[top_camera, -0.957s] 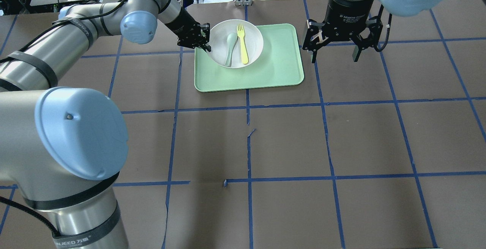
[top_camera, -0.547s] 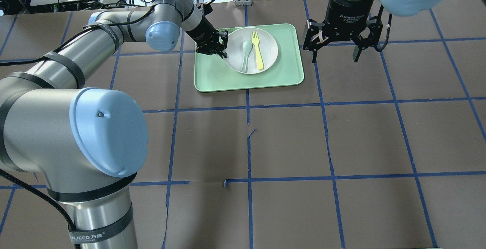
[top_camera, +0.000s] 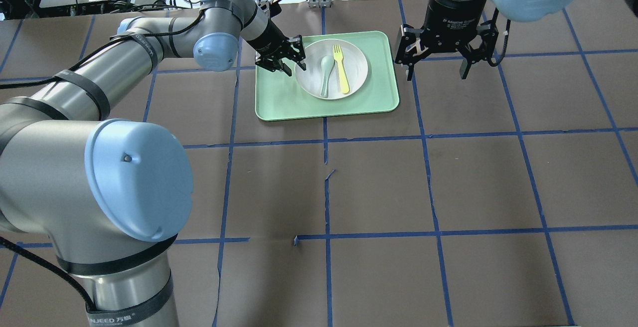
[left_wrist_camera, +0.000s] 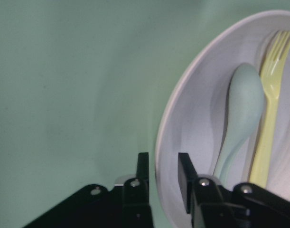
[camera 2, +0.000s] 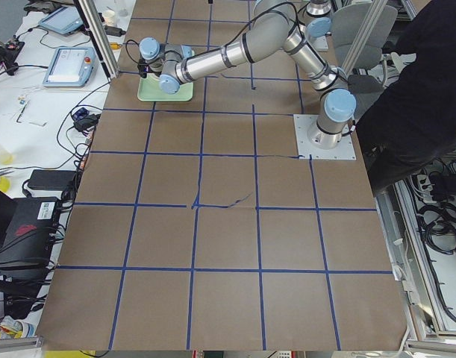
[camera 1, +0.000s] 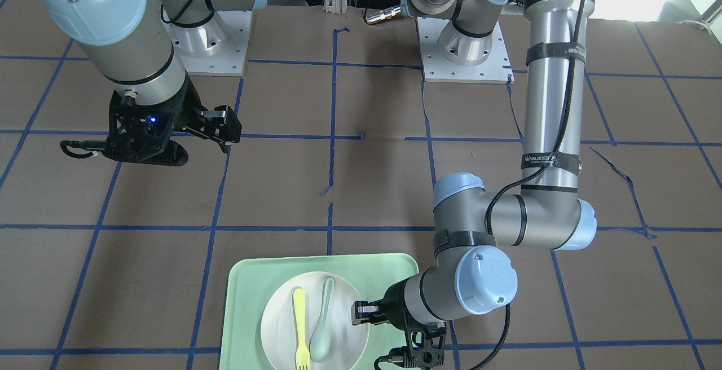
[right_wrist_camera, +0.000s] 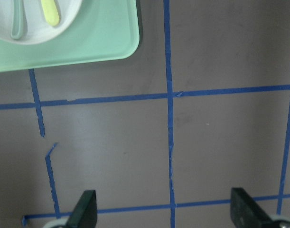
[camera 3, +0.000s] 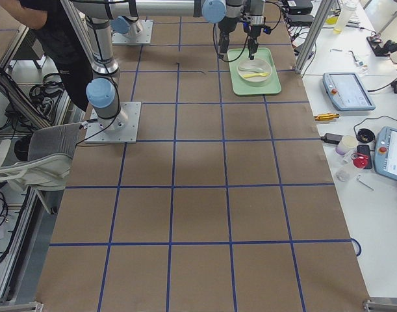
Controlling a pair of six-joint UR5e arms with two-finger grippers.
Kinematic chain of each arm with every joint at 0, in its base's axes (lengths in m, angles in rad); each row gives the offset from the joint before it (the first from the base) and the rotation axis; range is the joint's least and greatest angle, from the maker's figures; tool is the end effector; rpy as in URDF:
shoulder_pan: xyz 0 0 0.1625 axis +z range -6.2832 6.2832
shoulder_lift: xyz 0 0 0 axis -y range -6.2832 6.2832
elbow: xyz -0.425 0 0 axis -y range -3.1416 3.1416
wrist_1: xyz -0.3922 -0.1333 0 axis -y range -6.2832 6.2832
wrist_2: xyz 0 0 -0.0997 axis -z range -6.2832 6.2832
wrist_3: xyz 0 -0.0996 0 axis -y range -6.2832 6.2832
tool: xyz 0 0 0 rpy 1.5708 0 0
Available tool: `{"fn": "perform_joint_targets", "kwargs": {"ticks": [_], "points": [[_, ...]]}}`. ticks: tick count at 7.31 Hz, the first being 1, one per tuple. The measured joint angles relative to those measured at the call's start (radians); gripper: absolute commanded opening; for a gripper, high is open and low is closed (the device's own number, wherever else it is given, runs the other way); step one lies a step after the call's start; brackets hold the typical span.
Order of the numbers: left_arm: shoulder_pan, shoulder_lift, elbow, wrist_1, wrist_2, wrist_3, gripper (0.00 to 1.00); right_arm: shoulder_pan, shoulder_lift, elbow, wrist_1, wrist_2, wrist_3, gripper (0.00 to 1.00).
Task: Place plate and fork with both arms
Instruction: 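Open the left gripper and withdraw it while the right gripper reaches toward the yellow fork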
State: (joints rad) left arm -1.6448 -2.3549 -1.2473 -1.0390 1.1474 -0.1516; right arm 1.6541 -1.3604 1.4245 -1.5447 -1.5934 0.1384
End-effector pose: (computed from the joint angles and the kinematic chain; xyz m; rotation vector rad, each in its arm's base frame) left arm -0.2297 -0.7424 0.2056 0.0845 -2.7117 0.0304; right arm 0.1781 -0.5576 0.4449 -0.0840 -3.1051 -0.1354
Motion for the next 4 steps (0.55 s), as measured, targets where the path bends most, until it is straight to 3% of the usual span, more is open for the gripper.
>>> {"fn": "perform_joint_targets", "kwargs": {"ticks": [2, 3, 4], "points": [[0.048, 0.086, -0.007, -0.124, 0.143, 0.137, 1.0, 0.007, 0.08, -0.009, -0.187, 0.004, 0.006, 0.98], [0.087, 0.151, -0.012, -0.255, 0.251, 0.237, 1.0, 0.018, 0.124, -0.013, -0.272, 0.006, 0.008, 0.88], [0.123, 0.219, -0.034, -0.354, 0.328, 0.303, 1.0, 0.036, 0.173, -0.018, -0.364, 0.007, 0.009, 0.7]]}}
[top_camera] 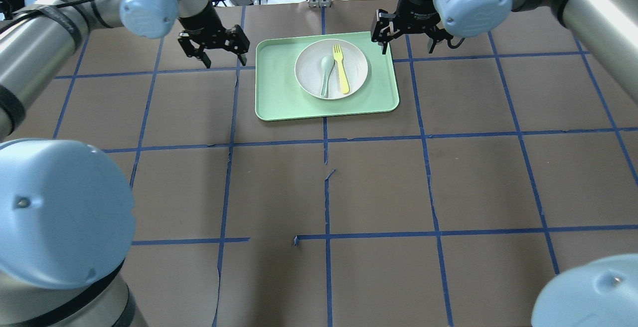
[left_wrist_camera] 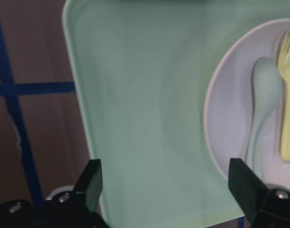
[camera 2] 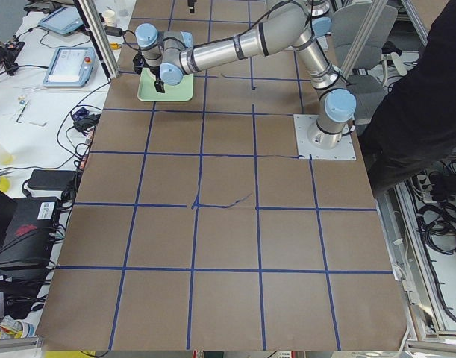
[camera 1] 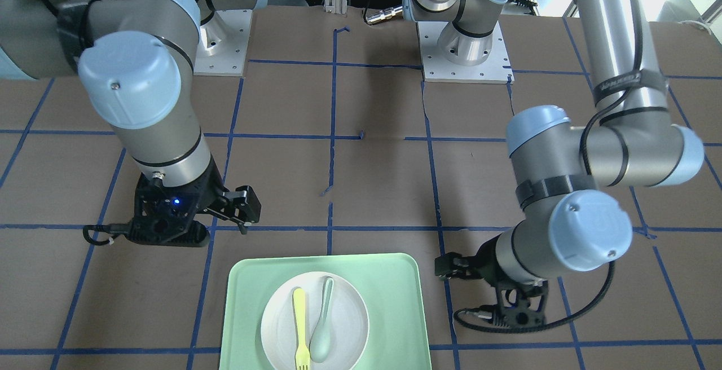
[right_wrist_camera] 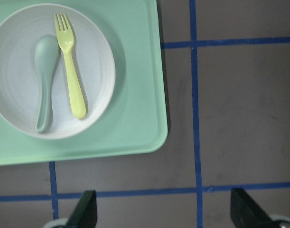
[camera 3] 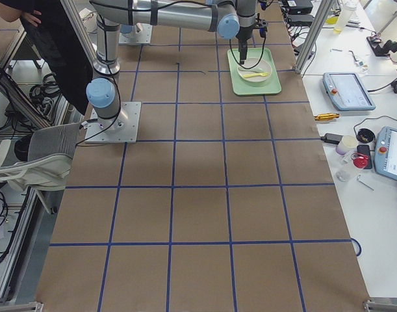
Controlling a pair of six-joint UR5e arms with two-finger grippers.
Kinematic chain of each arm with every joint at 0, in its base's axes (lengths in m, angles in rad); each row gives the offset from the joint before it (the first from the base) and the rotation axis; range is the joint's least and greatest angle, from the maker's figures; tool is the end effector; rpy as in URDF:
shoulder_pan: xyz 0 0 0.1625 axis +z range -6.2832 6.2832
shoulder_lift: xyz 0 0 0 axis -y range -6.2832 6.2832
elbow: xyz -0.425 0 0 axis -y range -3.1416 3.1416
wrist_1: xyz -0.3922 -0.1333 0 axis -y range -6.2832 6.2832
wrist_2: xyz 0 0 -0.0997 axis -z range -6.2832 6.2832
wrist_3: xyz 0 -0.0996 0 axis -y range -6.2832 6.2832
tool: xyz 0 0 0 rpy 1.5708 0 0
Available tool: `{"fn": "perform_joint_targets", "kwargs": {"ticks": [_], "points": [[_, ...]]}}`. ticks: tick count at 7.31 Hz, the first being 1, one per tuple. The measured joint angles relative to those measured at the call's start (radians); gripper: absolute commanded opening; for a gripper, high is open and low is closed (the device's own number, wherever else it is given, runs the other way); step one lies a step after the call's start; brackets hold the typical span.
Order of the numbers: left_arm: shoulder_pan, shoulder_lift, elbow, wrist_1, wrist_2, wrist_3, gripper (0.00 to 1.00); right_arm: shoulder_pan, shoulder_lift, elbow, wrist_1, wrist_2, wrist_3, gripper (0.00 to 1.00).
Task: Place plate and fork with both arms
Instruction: 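Open the left gripper and withdraw it while the right gripper reaches toward the yellow fork, then grasp the yellow fork with the right gripper and lift it off the plate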
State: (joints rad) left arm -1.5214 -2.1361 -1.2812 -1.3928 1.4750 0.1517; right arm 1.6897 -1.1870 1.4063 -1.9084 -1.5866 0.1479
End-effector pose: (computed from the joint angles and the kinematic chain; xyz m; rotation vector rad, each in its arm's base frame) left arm -0.1084 -0.7008 0.3062 -0.1480 -3.0301 -0.1330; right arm 0.2082 -0.6325 0.3841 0.0469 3.1356 -0.1874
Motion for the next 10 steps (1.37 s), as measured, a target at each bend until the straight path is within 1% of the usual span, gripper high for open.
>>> {"fn": "perform_joint_targets", "kwargs": {"ticks": [1, 2, 3, 4, 5, 7, 10], "points": [[0.03, 0.065, -0.04, -0.051, 0.035, 0.032, 1.0, 0.02, 0.066, -0.016, -0.095, 0.0, 0.002, 0.67], [0.049, 0.117, -0.085, -0.07, 0.048, 0.045, 1.0, 0.036, 0.133, -0.045, -0.152, 0.001, 0.002, 0.55], [0.057, 0.154, -0.124, -0.073, 0.052, 0.049, 1.0, 0.045, 0.191, -0.08, -0.178, 0.012, 0.002, 0.55], [0.061, 0.177, -0.154, -0.067, 0.053, 0.05, 1.0, 0.053, 0.239, -0.111, -0.19, 0.048, 0.0, 0.57], [0.063, 0.188, -0.171, -0.056, 0.053, 0.051, 1.0, 0.059, 0.275, -0.13, -0.197, 0.082, -0.004, 0.57], [0.064, 0.193, -0.189, -0.044, 0.055, 0.052, 1.0, 0.069, 0.329, -0.141, -0.21, 0.108, -0.026, 0.57], [0.067, 0.194, -0.207, -0.039, 0.054, 0.053, 1.0, 0.084, 0.378, -0.144, -0.243, 0.125, -0.069, 0.56]]}}
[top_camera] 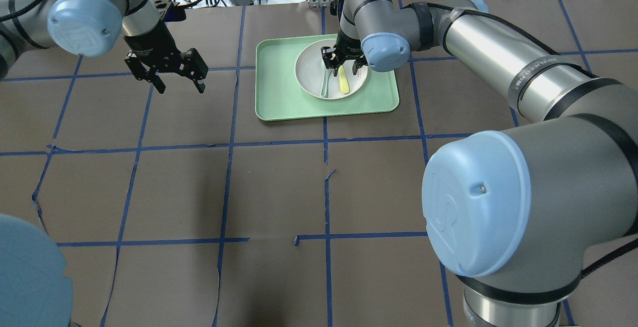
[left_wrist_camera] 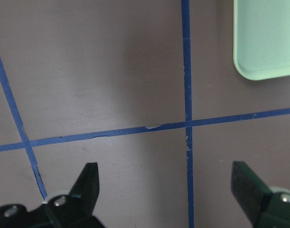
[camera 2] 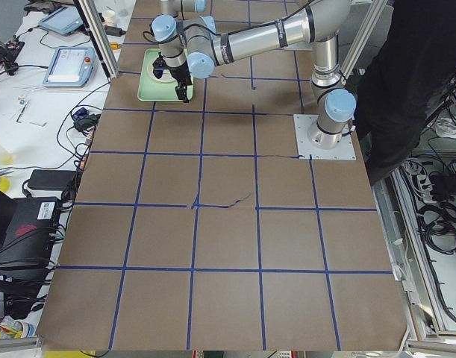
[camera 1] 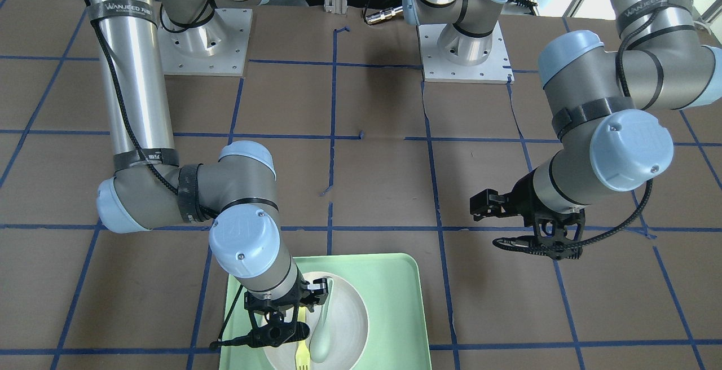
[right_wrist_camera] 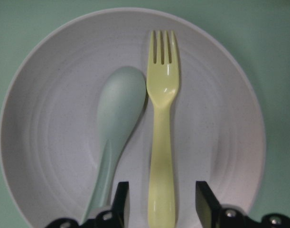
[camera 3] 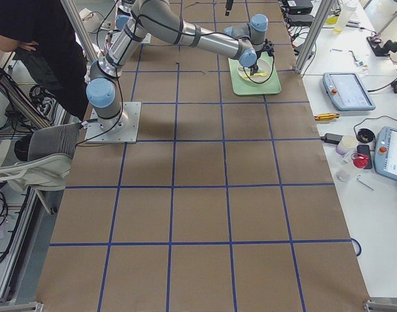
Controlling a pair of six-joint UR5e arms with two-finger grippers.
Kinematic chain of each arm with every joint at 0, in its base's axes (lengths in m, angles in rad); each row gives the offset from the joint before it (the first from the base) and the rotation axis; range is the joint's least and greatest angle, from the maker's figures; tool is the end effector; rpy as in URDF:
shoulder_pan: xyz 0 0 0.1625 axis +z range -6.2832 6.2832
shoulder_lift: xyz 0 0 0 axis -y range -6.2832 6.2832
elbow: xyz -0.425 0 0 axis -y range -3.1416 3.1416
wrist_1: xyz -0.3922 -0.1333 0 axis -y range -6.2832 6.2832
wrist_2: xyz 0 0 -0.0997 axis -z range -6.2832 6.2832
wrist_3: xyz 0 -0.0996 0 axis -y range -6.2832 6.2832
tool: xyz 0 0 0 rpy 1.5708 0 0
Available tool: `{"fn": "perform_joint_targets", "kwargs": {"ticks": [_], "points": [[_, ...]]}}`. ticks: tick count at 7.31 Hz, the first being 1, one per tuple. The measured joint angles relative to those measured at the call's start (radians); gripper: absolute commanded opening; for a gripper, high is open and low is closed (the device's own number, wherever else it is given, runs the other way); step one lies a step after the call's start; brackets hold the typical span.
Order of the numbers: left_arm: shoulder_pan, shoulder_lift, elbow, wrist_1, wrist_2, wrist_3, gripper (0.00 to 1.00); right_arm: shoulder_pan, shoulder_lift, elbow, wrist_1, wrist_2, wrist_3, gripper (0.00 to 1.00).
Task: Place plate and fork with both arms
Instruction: 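Grasp the yellow fork with the right gripper and lift it off the plate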
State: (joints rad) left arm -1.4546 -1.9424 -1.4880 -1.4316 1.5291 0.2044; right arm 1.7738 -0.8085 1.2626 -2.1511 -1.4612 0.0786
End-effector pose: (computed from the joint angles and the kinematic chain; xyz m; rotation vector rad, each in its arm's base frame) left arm -0.0653 -0.6258 0.3335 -0.1305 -3.0663 -0.2168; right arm 0.2939 -0.7127 0.2122 -0.1976 3.0046 -0.1652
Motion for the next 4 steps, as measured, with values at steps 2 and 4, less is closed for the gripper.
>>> {"fn": "perform_joint_targets", "kwargs": {"ticks": [2, 4], "points": [[0.007, -0.001, -0.006, 0.001, -0.001, 0.002, 1.0, 0.001, 0.028, -0.001, -0.036, 0.004, -0.016, 0.53], [0.013, -0.001, -0.016, 0.005, -0.001, 0.009, 1.0, 0.001, 0.041, -0.002, -0.043, 0.005, -0.022, 0.12]]}}
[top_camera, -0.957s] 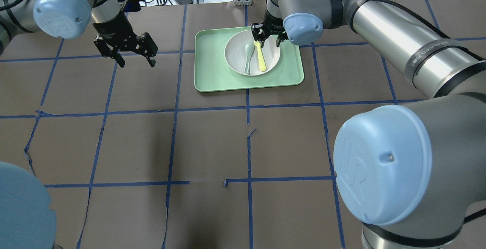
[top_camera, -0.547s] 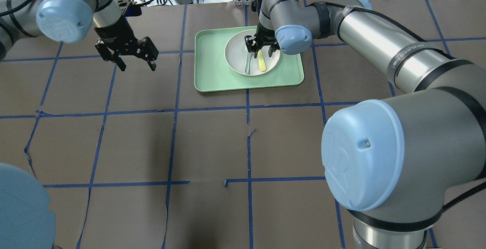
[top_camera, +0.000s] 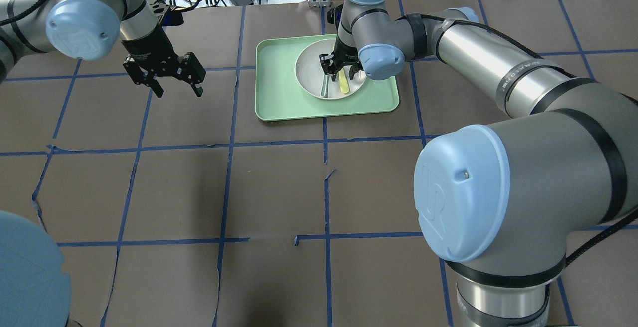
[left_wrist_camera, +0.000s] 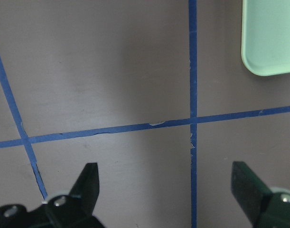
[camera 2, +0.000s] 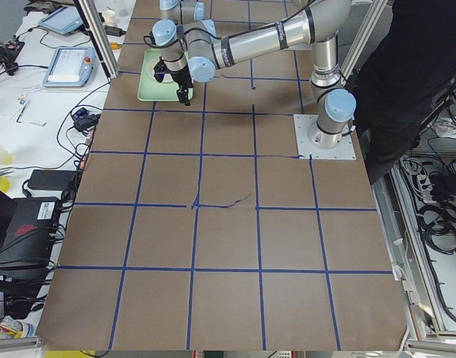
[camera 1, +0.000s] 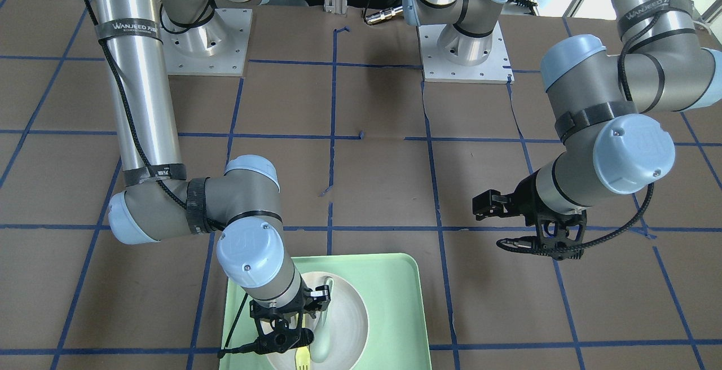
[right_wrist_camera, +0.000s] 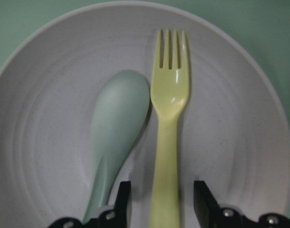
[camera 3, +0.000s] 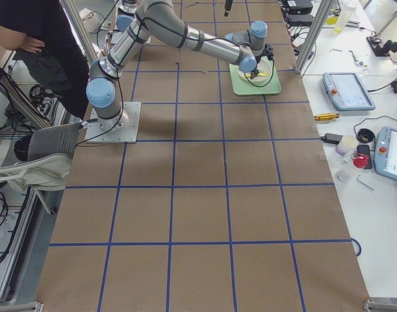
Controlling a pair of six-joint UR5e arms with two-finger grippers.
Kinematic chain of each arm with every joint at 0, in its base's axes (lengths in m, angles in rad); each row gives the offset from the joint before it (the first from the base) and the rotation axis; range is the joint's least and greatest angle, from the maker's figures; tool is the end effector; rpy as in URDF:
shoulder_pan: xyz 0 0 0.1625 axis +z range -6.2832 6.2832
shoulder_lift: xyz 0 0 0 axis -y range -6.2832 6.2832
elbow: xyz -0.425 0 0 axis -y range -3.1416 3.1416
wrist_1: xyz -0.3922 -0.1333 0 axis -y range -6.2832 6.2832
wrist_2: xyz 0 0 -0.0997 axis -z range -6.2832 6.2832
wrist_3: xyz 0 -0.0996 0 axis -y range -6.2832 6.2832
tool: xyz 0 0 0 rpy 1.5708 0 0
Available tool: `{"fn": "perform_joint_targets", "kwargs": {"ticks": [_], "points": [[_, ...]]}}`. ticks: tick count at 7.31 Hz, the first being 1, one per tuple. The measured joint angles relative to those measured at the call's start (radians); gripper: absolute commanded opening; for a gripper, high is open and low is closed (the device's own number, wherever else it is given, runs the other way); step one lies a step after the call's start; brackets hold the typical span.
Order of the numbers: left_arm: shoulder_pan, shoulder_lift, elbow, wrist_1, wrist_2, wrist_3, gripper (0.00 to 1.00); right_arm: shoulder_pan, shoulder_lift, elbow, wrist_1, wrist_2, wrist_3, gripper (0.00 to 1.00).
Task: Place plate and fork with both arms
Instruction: 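Grasp the yellow fork with the right gripper and lift it off the plate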
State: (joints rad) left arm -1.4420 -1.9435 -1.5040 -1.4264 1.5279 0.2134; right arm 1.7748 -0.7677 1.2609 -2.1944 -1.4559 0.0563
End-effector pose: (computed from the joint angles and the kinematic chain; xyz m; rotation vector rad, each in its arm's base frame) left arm -0.0579 -0.6238 0.3260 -0.1242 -3.0606 -0.2331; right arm 0.2963 -0.7178 0.1868 -0.2331 2.9970 -0.1722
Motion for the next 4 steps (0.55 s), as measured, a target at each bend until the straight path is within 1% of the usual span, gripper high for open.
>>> {"fn": "perform_joint_targets", "kwargs": {"ticks": [1, 4], "points": [[0.001, -0.001, -0.002, 0.005, 0.0, 0.003, 1.0, 0.0, 0.004, 0.0, 0.0, 0.0, 0.0, 0.0], [0.002, -0.002, -0.004, 0.009, 0.006, 0.007, 1.0, 0.0, 0.003, -0.006, 0.003, 0.002, 0.0, 0.0]]}}
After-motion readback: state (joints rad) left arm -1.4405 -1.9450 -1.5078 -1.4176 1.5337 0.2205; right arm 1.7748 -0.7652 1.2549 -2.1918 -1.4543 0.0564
